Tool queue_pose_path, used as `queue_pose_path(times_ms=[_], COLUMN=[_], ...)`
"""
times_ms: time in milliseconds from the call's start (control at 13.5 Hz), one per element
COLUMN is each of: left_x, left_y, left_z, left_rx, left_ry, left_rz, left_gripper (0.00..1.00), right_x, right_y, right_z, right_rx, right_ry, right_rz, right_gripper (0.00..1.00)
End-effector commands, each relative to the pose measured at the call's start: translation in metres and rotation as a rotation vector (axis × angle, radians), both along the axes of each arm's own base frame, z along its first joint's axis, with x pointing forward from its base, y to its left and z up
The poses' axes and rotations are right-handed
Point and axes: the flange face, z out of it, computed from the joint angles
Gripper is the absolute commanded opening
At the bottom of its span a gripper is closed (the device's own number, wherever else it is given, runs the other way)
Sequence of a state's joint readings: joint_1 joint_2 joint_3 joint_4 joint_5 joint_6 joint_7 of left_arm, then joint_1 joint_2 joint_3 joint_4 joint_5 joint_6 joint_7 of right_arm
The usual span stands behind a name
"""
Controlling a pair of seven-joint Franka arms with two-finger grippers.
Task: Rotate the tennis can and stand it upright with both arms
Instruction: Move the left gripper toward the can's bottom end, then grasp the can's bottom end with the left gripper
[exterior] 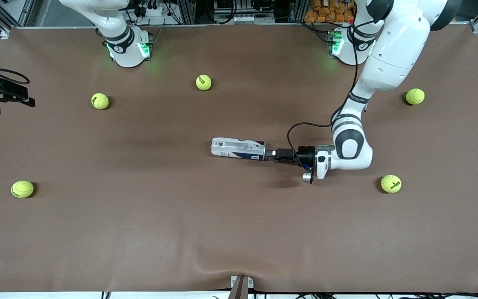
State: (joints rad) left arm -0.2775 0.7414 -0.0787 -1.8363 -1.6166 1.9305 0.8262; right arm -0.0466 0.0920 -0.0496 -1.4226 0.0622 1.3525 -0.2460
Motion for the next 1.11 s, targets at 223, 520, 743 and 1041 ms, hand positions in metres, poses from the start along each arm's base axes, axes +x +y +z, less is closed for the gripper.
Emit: queue_pose_path(times_ms=[223,520,743,1041], left_x=[-0.015,-0.020,-0.025,-0.028], left_y=[-0.003,-0.008,-0.022,-0.028], left_z=[-0.015,-0.023,-0.019,-0.019], left_rx=[0.009,0.009,-0.017,-0.020], left_ry=[-0.001,-0.014,-0.006,-0.019], left_rz=[0.008,-0.006,-0.004,-0.016], left_gripper=[1.00,1.00,0.90,0.32], right_x=[0.000,-0.015,-0.019,-0.020], right_y=[-0.001,0.008,0.016,0.016], right_z=[0.011,0.025,0.030,0.033], right_rx=[-0.059,-0.093,-0.142,-0.136], right_ry=[-0.014,-0.006,-0.013,-0.024], right_rz=[-0.254,-0.313,-0.276,-0.216], right_gripper=[1.00,1.00,1.00,1.00])
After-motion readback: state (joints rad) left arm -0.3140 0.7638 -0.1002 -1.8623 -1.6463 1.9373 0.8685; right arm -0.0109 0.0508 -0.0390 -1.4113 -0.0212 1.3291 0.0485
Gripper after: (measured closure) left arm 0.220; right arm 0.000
